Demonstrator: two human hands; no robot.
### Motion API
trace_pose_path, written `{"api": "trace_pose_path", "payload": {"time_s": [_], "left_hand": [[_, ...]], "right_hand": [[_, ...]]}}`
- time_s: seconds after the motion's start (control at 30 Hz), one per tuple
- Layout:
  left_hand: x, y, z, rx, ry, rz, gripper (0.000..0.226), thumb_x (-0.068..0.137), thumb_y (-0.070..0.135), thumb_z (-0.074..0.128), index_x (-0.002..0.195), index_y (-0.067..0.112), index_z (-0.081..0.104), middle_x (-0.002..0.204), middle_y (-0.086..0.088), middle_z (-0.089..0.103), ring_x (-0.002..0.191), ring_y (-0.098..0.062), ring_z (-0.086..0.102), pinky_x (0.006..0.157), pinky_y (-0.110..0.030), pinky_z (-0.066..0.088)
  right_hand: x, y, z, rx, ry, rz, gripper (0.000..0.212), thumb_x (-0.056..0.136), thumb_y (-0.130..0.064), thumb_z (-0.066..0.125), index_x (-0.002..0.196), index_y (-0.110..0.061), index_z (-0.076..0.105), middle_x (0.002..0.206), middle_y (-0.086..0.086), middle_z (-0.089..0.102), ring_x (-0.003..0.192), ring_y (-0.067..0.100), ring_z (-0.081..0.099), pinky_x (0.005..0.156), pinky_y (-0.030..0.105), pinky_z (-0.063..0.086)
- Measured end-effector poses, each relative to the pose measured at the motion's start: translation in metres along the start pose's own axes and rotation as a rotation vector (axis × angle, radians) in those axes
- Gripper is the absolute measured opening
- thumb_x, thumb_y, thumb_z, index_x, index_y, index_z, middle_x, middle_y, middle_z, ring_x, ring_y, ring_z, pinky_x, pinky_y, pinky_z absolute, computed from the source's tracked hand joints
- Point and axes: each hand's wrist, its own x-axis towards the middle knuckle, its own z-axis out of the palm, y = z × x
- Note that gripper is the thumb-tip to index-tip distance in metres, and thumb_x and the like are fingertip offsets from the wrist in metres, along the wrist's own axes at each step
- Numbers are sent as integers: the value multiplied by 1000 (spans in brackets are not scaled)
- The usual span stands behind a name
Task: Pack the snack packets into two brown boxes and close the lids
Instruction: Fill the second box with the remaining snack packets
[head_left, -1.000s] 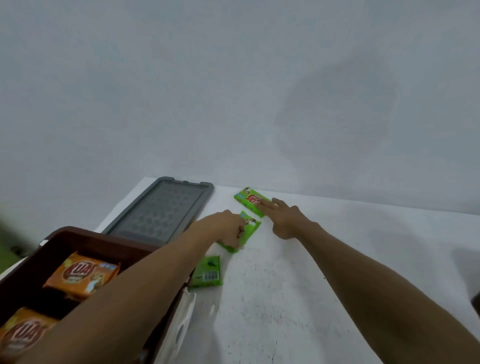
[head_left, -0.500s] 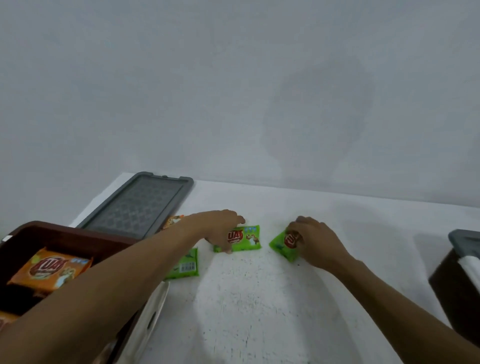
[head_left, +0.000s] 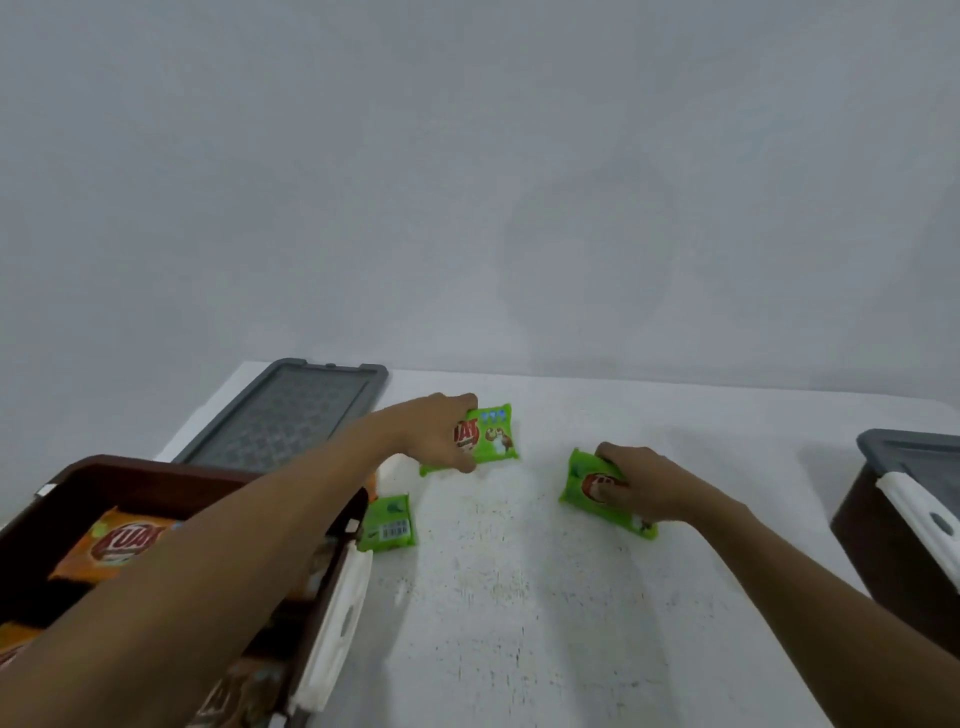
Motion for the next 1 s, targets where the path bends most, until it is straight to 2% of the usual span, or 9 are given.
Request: {"api": "trace_pose_path", "payload": {"time_s": [0.07, 0.17, 0.27, 0.43, 0.57, 0.67, 0.73, 0.83, 1.0], "left_hand": [[-8, -1, -10, -26, 105, 26, 48, 82, 58, 66, 100, 17, 49, 83, 4, 60, 74, -14, 59, 62, -29, 44], [-22, -10, -22, -37, 256, 70, 55, 89, 67, 47, 88, 13, 53, 73, 1, 57, 70, -17, 57, 60, -31, 39], [-41, -29, -34, -64, 305, 149, 53, 93, 62, 41, 82, 11, 52, 72, -3, 57, 73, -23, 58, 66, -36, 43], [-97, -70, -48, -122, 299, 241, 46, 97, 50, 47, 84, 7, 57, 72, -4, 57, 68, -19, 55, 66, -36, 42], [-153, -110, -49, -141, 318, 229, 39, 92, 60, 46, 96, 24, 60, 86, 6, 64, 79, -9, 59, 67, -28, 40], [-192, -133, -49, -162, 229, 158, 56, 72, 75, 60, 112, 38, 48, 92, 14, 60, 79, -3, 60, 66, -26, 44], [-211, -143, -48, -158, 184, 144, 70, 64, 67, 75, 118, 37, 42, 91, 11, 62, 76, -7, 63, 64, -25, 48], [-233, -153, -45, -79, 167, 221, 68, 66, 51, 84, 114, 33, 39, 87, 10, 64, 71, -3, 63, 63, -25, 51], [-258, -166, -26, 279, 203, 296, 59, 65, 57, 77, 108, 30, 46, 100, 15, 52, 82, -4, 51, 65, -26, 42]], "right_hand": [[-6, -10, 1, 60, 55, 22, 17, 96, -36, 52, 103, -21, 47, 95, 3, 60, 81, 20, 59, 66, 31, 47], [-13, -39, 1, 190, 116, 51, 13, 95, -33, 54, 99, -21, 50, 95, 4, 61, 82, 18, 60, 62, 27, 46], [-23, -73, -3, 282, 178, 53, 13, 92, -35, 57, 96, -23, 55, 94, 1, 62, 80, 12, 57, 60, 24, 40], [-39, -144, -6, 451, 250, 38, 13, 88, -38, 63, 85, -25, 60, 87, 0, 62, 81, 18, 59, 66, 30, 43], [-49, -206, -2, 554, 207, 40, 45, 72, -54, 77, 103, -27, 57, 95, 0, 64, 85, 19, 64, 64, 28, 50], [-54, -250, 6, 492, 185, 33, 70, 63, -47, 86, 117, -29, 45, 102, -2, 62, 88, 17, 64, 64, 28, 53], [-55, -275, 12, 376, 218, -11, 71, 63, -43, 87, 116, -28, 42, 103, -3, 61, 87, 15, 63, 64, 26, 52], [-55, -302, 21, 200, 247, -129, 63, 65, -42, 86, 111, -28, 46, 100, -8, 59, 85, 8, 60, 64, 22, 49], [-55, -332, 40, -30, 252, -294, 66, 67, -49, 80, 125, -27, 55, 109, -8, 51, 98, 9, 51, 80, 29, 50]]}}
